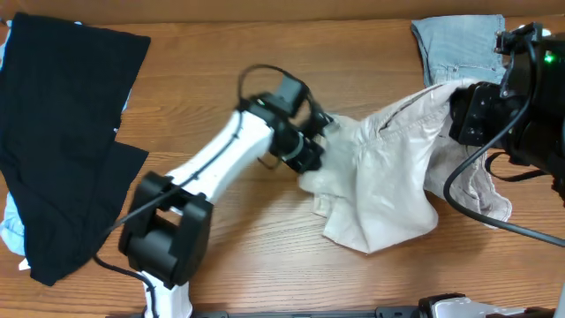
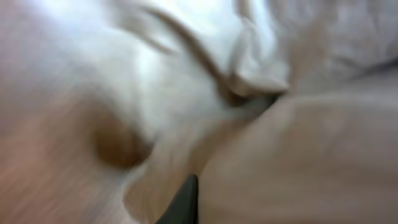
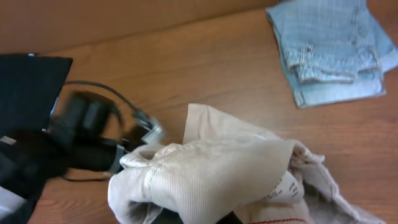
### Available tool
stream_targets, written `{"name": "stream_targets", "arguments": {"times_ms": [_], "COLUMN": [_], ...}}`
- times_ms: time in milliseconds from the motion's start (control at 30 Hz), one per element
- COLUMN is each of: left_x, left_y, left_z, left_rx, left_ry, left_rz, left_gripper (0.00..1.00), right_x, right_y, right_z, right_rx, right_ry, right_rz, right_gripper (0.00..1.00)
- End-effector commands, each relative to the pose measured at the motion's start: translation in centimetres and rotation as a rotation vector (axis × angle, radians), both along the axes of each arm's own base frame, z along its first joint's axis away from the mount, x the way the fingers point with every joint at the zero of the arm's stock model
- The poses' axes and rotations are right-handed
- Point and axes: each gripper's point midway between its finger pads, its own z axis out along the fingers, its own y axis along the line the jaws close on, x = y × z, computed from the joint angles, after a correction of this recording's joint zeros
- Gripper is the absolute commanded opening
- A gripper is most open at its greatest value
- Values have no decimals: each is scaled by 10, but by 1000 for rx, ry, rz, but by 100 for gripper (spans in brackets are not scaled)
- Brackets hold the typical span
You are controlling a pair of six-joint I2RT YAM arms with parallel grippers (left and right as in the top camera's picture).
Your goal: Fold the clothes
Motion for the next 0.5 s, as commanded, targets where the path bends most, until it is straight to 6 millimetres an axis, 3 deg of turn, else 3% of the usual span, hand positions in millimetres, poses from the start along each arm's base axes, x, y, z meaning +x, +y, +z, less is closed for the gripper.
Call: {"name": "stream_targets", "arguments": {"times_ms": [0, 67, 100, 133, 233, 400, 467], "left_x": [57, 75, 86, 89, 98, 76, 61], "left_y": [40, 65, 84, 90, 127, 188, 208], "left_z": [74, 110, 141, 151, 217, 323, 354], "left_rx": [-10, -14, -21, -23, -51, -83, -75], "left_ry": [-180, -246, -304, -323, -451, -667, -740], "left_rz": [146, 207, 256, 272, 361, 497, 548], "left_gripper": [4, 4, 4, 4, 4, 4, 4], "right_x": [4, 9, 13, 14, 21, 16, 10], "right_y": [-2, -1, -1, 0, 7, 22, 27], "right_z": [21, 26, 32, 34, 46, 77, 87], "right_rx": [-30, -31, -31, -30, -21, 21, 37], "right_ry": [-99, -130, -158, -168, -232, -345, -375], "right_rz": [22, 27, 31, 31, 79, 165, 198], "right_gripper": [4, 4, 4, 4, 4, 4, 4]}}
